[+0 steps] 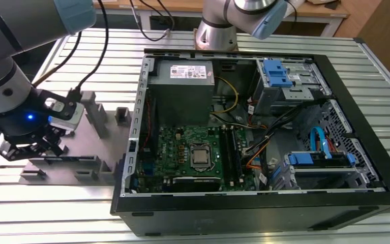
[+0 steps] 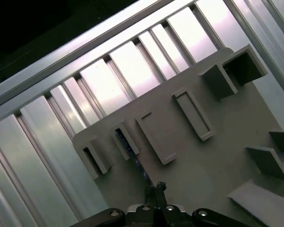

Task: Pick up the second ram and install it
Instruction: 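Pick up the second ram and move it above second insertion slot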

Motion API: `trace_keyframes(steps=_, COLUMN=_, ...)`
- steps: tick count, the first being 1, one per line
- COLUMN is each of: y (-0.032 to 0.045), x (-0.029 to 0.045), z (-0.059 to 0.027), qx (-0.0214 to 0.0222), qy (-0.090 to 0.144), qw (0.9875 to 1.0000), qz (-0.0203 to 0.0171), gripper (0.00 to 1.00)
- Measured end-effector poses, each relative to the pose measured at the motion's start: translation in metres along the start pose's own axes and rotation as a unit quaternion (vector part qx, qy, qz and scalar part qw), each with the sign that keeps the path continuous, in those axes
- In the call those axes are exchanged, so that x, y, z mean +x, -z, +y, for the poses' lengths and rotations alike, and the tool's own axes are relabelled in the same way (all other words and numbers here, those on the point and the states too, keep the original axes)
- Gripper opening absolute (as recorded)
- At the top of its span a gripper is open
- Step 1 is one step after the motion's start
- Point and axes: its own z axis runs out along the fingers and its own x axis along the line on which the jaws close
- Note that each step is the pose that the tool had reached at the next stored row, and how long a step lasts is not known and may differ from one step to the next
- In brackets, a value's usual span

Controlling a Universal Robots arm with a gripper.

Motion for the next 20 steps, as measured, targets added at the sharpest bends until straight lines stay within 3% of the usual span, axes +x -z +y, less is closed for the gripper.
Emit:
trace_keyframes(steps=9, y=0.0, x=0.0, z=0.0, qx=-0.0014, qy=0.052, qw=0.9986, qz=0.0022, gripper=0.07)
trace_keyframes(steps=20, y=0.0, x=0.0, z=0.0, qx=-0.0027, qy=0.102, qw=0.9948, qz=0.0044, gripper=0.07)
